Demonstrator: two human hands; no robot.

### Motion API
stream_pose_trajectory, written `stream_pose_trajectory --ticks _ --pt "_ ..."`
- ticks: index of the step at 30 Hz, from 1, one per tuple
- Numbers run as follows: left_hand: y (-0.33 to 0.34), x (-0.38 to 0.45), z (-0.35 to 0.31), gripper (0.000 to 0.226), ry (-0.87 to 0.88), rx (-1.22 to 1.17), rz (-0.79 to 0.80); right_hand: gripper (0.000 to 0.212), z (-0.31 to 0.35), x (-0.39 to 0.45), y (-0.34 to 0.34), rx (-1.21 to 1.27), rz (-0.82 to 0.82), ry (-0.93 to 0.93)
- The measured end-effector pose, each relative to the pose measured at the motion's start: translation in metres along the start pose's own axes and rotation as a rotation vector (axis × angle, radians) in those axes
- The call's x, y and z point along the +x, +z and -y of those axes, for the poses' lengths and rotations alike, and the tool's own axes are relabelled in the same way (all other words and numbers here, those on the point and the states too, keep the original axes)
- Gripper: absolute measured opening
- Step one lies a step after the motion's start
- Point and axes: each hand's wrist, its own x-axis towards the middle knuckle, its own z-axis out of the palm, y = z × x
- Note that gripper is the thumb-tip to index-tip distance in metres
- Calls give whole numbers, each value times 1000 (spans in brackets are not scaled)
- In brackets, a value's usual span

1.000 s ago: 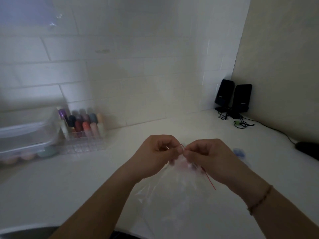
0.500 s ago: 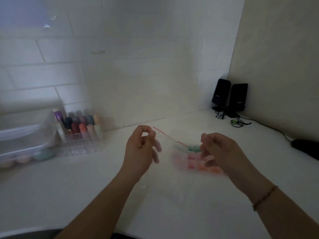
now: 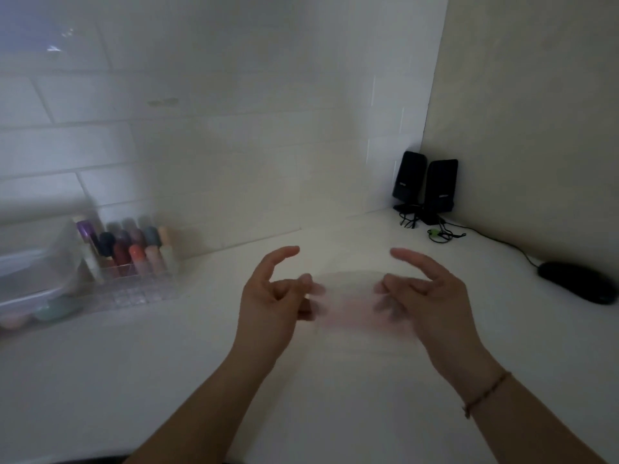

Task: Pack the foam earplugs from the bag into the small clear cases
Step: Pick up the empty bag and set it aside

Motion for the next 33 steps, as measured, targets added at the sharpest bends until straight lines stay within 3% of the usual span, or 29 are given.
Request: stream_pose_trajectory --ticks 2,4,7,10,13,14,17,19,21,23,27,28,29,33 --pt "4 3 -1 28 -9 -32 89 21 4 1 -7 -17 -5 -23" --pt "9 4 4 37 55 139 197 19 7 1 -17 -85 50 -42" --pt "17 5 12 35 240 462 116 22 11 0 -41 -320 112 -72" --pt "35 5 8 26 383 542 65 17 11 -3 -61 -610 56 -207" --pt "60 2 3 22 466 542 70 16 15 -9 -81 -573 -23 -292" --pt "73 -1 1 18 443 477 103 11 18 -12 -90 -521 -16 -242" --pt "111 -13 -7 11 284 191 210 28 30 -22 -122 -425 92 -56" --pt "136 -24 -16 25 187 62 337 11 42 -34 -147 -379 47 -98" --pt "164 -37 -18 47 121 65 494 4 47 -52 -183 -355 -59 -122" --pt "198 -54 -17 34 171 112 616 3 52 -76 -223 -289 -105 -96" --pt "267 -98 -14 11 212 58 858 25 59 -141 -302 -320 -152 -63" --pt "284 -111 -13 10 210 72 931 19 57 -157 -320 -315 -199 -56" --pt "301 -124 -10 9 199 82 1001 7 53 -174 -340 -287 -249 -46" --pt "366 -183 26 10 41 84 1134 15 15 -229 -424 -206 -417 185"
